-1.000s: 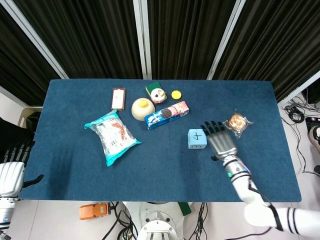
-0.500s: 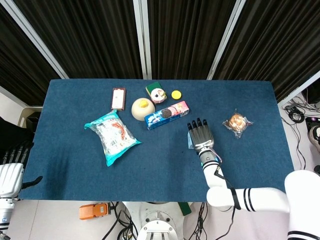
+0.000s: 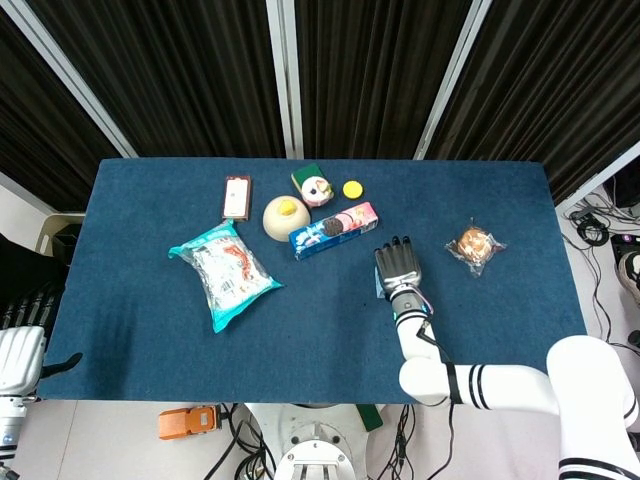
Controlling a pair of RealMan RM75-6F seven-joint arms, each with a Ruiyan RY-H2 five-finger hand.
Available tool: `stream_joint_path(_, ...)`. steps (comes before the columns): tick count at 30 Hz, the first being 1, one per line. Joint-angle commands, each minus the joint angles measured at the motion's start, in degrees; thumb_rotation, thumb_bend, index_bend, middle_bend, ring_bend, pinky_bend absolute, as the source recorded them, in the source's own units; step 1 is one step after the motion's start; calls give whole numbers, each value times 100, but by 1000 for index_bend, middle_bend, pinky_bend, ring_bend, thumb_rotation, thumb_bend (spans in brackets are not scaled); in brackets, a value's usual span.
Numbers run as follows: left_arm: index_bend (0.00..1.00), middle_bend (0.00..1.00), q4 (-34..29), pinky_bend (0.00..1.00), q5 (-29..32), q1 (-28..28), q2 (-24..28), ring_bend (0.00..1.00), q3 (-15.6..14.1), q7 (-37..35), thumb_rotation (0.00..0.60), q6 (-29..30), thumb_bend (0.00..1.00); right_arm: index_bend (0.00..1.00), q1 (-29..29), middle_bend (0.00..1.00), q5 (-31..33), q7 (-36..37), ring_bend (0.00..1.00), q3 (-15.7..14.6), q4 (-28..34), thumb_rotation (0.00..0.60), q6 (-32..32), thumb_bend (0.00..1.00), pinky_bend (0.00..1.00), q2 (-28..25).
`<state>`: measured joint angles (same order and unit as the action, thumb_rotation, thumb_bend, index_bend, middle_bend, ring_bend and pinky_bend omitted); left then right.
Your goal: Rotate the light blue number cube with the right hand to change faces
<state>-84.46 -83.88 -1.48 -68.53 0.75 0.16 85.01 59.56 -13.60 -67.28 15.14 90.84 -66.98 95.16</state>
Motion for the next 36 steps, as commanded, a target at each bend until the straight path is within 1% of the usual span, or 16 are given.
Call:
stream_joint_path(1, 36, 17, -3, 0, 7, 10, 5, 0, -7, -17, 600, -5, 0, 560, -114, 445, -341, 448, 298, -19, -83, 600, 174, 248, 258, -5)
stream_joint_path(5, 36, 17, 5, 0, 35, 30, 11, 0, -10, -47, 600, -13, 0, 605, -361, 479, -687, 1102, 323, 7, 136, 600, 412, 257, 264, -285)
stream_joint_path(7, 36, 17, 12, 0, 42, 37, 5, 0, -13, -62, 600, -18, 0, 614, -577, 484, -972, 1646, 323, 52, 332, 600, 600, 257, 264, -503)
stream_joint_path(11, 36, 17, 28, 0, 41, 33, -22, 0, -18, -80, 600, -44, 0, 621, -1160, 488, -1783, 3039, 323, 112, 623, 600, 1073, 256, 264, -927)
stream_joint_path(15, 36, 17, 34, 0, 26, -4, -45, 0, -5, -70, 600, -83, 0, 620, -1834, 488, -3055, 4783, 323, 95, 476, 600, 1532, 256, 264, -1133)
stream_joint_path(16, 36, 17, 31, 0, 22, -11, -48, 0, 1, -65, 600, -84, 0, 618, -1952, 488, -3365, 5148, 323, 78, 381, 600, 1603, 256, 264, -1127)
stream_joint_path(17, 36, 17, 25, 0, 6, -25, -57, 0, 9, -59, 600, -82, 0, 616, -2121, 488, -3782, 5711, 322, 55, 215, 600, 1685, 256, 264, -1080)
stream_joint_path(19, 36, 17, 17, 0, -2, -43, -66, 0, 18, -43, 600, -92, 0, 606, -2289, 488, -4386, 6464, 309, 3, -74, 600, 1787, 256, 262, -993)
stream_joint_path(23, 36, 17, -32, 0, -43, -85, -65, 0, 22, 17, 600, -113, 0, 590, -2546, 488, -5572, 8238, 292, -122, -912, 600, 1709, 256, 249, -594)
stream_joint_path(24, 36, 17, -41, 0, -46, -86, -63, 0, 24, 23, 600, -108, 0, 586, -2569, 488, -5756, 8549, 288, -166, -1106, 600, 1681, 256, 247, -505)
stream_joint_path(26, 36, 17, -52, 0, -38, -81, -60, 0, 24, 28, 600, -103, 0, 577, -2606, 488, -6050, 9096, 272, -231, -1492, 600, 1567, 256, 238, -308)
stream_joint_path(28, 36, 17, -62, 0, -18, -70, -56, 0, 23, 30, 600, -103, 0, 574, -2637, 487, -6345, 9697, 266, -317, -2012, 600, 1387, 255, 233, -20)
stream_joint_path(32, 36, 17, -61, 0, -5, -57, -58, 0, 15, 17, 600, -102, 0, 574, -2650, 488, -6651, 10577, 265, -434, -2732, 600, 1187, 256, 232, 370)
stream_joint_path(36, 36, 17, -48, 0, 3, -55, -63, 0, 16, -1, 600, -104, 0, 573, -2638, 487, -6875, 11198, 255, -537, -3283, 600, 1018, 256, 223, 639)
